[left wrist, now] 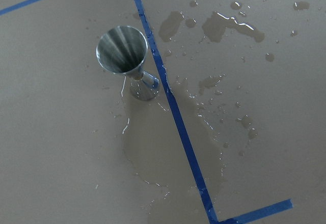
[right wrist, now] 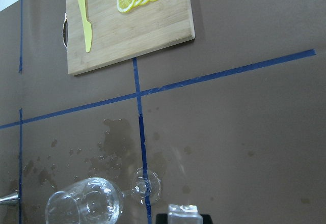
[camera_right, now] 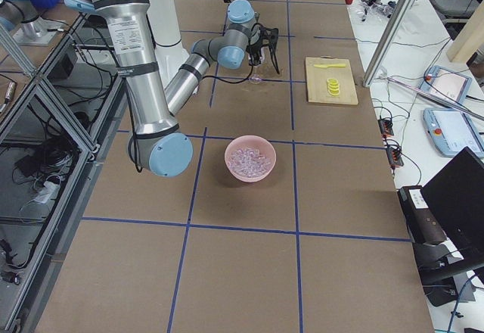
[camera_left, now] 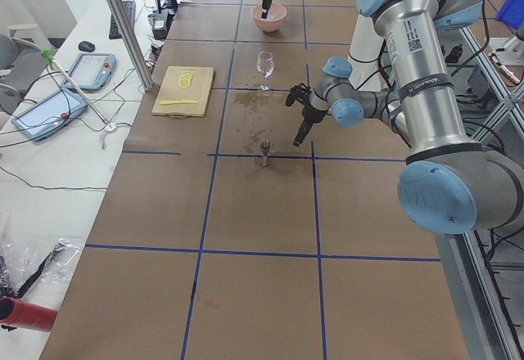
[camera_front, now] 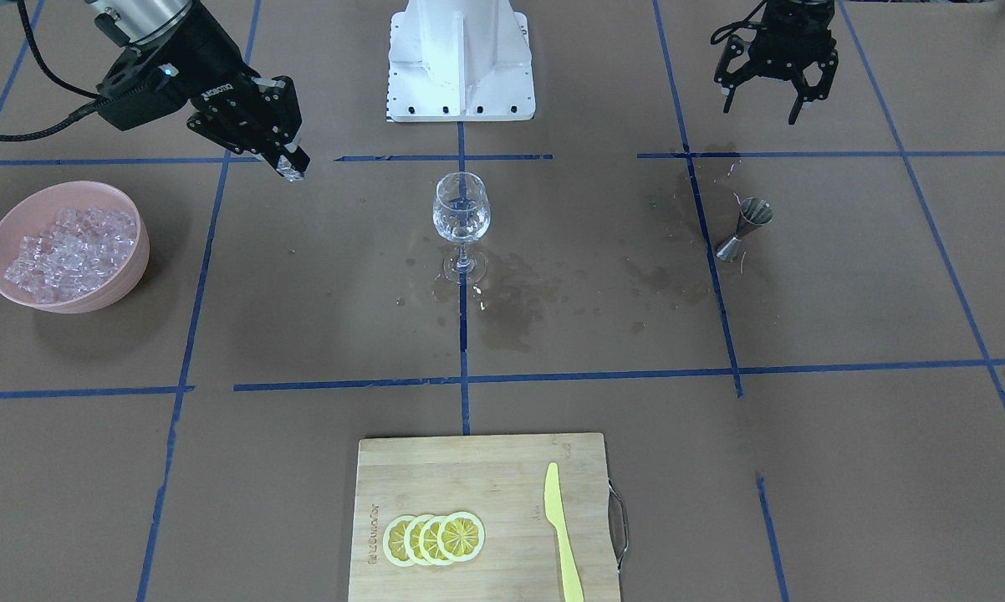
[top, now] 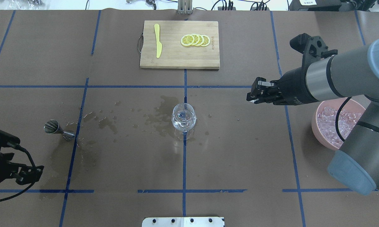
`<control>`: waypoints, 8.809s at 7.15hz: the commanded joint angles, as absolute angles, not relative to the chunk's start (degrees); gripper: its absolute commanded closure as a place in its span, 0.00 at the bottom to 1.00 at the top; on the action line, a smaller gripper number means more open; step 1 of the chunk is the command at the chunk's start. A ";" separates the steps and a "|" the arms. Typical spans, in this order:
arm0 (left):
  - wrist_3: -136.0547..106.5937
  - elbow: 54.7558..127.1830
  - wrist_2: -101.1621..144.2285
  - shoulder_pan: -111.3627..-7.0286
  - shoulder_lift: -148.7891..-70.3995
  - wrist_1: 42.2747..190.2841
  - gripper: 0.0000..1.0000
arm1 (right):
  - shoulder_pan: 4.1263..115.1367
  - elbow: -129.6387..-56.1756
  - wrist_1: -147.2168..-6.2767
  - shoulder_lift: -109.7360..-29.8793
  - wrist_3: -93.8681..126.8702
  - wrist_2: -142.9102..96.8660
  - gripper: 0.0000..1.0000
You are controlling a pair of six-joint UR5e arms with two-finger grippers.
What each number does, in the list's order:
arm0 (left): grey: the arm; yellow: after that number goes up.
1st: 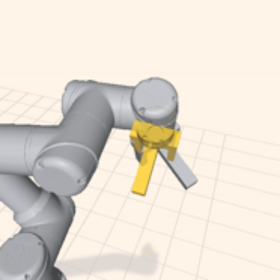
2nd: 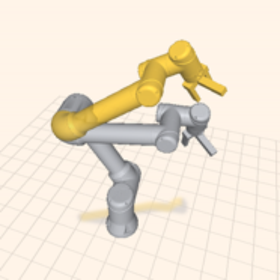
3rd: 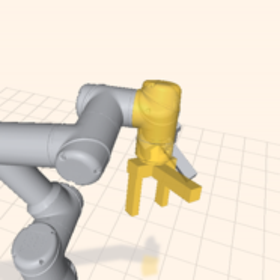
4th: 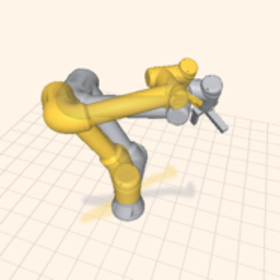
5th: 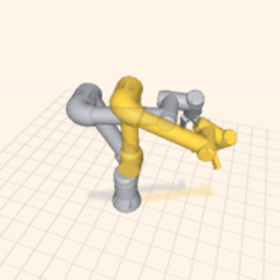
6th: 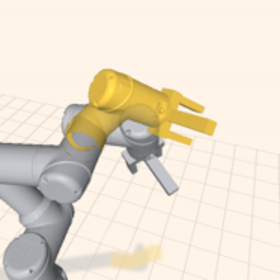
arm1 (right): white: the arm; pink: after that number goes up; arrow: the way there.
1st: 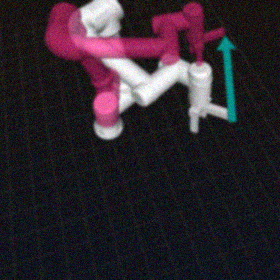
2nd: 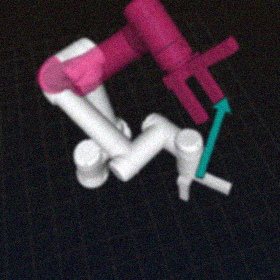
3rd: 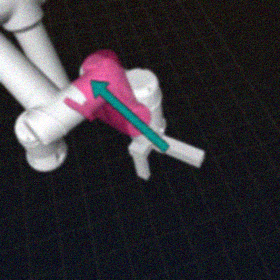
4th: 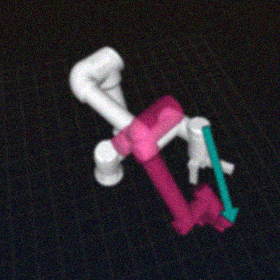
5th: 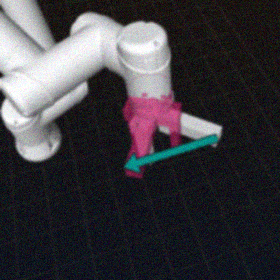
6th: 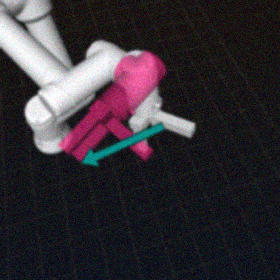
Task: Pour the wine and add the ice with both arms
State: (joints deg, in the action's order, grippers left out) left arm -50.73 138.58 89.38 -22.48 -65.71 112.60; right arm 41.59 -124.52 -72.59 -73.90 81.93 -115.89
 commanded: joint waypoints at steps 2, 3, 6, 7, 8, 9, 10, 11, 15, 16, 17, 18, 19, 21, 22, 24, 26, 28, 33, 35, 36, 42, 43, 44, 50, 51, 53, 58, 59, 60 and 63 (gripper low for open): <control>-39.66 138.78 101.39 -36.61 -69.68 111.02 0.00 | 39.30 -124.28 -72.77 -72.08 82.09 -115.14 1.00; -36.59 138.69 102.38 -39.26 -71.35 109.18 0.00 | 37.11 -124.10 -73.03 -71.20 82.09 -113.66 1.00; -28.14 137.99 105.91 -47.62 -75.76 104.33 0.00 | 33.76 -121.22 -79.28 -62.78 82.09 -109.44 1.00; -24.38 136.86 105.91 -50.42 -75.94 104.24 0.00 | 33.32 -119.03 -79.28 -60.23 82.18 -109.08 1.00; -21.13 136.06 106.34 -52.97 -76.46 104.24 0.00 | 33.14 -116.74 -79.28 -58.29 82.18 -108.99 1.00; -17.53 134.66 108.96 -56.04 -76.64 104.15 0.00 | 32.18 -116.37 -79.28 -57.75 82.18 -108.11 1.00; -13.75 133.17 109.59 -58.86 -76.90 104.24 0.00 | 30.51 -115.06 -79.36 -56.26 82.18 -105.23 1.00; -12.15 132.37 109.69 -60.19 -77.17 104.15 0.00 | 30.06 -113.74 -79.37 -55.12 82.18 -104.77 1.00; -5.90 129.29 109.78 -65.82 -77.17 104.24 0.00 | 29.36 -111.71 -79.28 -53.44 82.18 -104.68 1.00; -5.80 128.94 109.78 -65.83 -77.17 104.33 0.00 | 29.44 -111.62 -79.36 -52.92 82.26 -104.59 0.83; -3.71 128.41 109.78 -66.35 -77.17 104.33 0.00 | 29.36 -111.27 -79.37 -52.39 82.18 -103.98 0.62; -1.60 127.80 109.78 -67.92 -77.17 104.33 0.00 | 29.44 -111.27 -79.37 -52.21 82.18 -103.54 0.42; -1.15 127.53 109.78 -68.29 -77.08 104.33 0.00 | 29.36 -111.18 -79.28 -52.21 82.18 -103.54 0.32; -1.14 127.18 109.78 -68.38 -77.08 104.41 0.00 | 29.44 -111.27 -79.37 -52.29 82.18 -103.54 0.20; -1.14 127.09 109.78 -68.38 -76.82 104.41 0.00 | 29.44 -111.44 -79.37 -52.21 82.18 -103.54 0.14; 3.57 125.43 109.86 -70.56 -76.99 104.41 0.00 | 30.32 -113.45 -82.33 -52.03 82.09 -104.06 0.01; 7.28 122.70 112.40 -73.64 -77.25 104.50 0.00 | 33.03 -116.01 -85.95 -51.94 82.00 -107.20 0.00; 7.29 121.91 113.11 -76.80 -77.26 104.07 0.00 | 41.44 -116.72 -90.07 -52.64 81.04 -116.24 0.00; 7.12 109.36 127.17 -85.68 -90.39 89.97 0.00 | 53.07 -116.54 -100.44 -57.20 60.96 -120.67 0.00; 6.59 104.70 132.87 -88.58 -93.95 85.96 0.00 | 57.80 -115.41 -101.34 -61.94 47.62 -122.51 0.00; 6.59 102.76 134.20 -89.38 -93.52 86.13 0.00 | 60.09 -114.10 -101.25 -64.22 42.50 -123.39 0.00; 6.77 98.88 134.21 -90.79 -90.35 86.57 0.00 | 80.12 -96.64 -101.08 -74.87 0.77 -132.51 0.00; 6.77 98.79 134.03 -90.79 -90.35 86.57 0.00 | 83.46 -92.24 -100.99 -74.80 -5.65 -134.28 0.00; 7.12 98.27 134.03 -90.79 -90.35 86.57 0.00 | 84.89 -89.33 -100.99 -75.14 -8.24 -134.38 0.00; 6.86 96.69 134.03 -90.88 -85.52 87.19 0.00 | 88.24 -86.48 -89.41 -84.44 -9.49 -134.65 0.00; 6.59 96.68 134.21 -90.88 -86.13 87.10 0.00 | 89.03 -86.40 -89.38 -85.33 -9.41 -134.65 0.00; 5.37 96.07 134.38 -90.79 -86.66 87.19 0.00 | 90.69 -86.14 -89.30 -86.65 -9.40 -135.87 0.00; -0.35 96.33 134.38 -90.79 -87.89 87.28 0.00 | 92.02 -86.66 -89.21 -88.51 -8.71 -135.88 0.00; -0.35 96.42 134.38 -90.79 -87.89 87.28 0.00 | 92.28 -87.36 -89.03 -88.24 -4.96 -135.88 0.00; -0.35 96.59 134.30 -90.79 -87.89 87.28 0.00 | 92.29 -87.36 -89.03 -88.16 -4.14 -135.79 0.00; -0.44 96.68 134.30 -90.79 -87.98 87.28 0.00 | 92.20 -87.54 -88.95 -88.07 -4.13 -135.79 0.00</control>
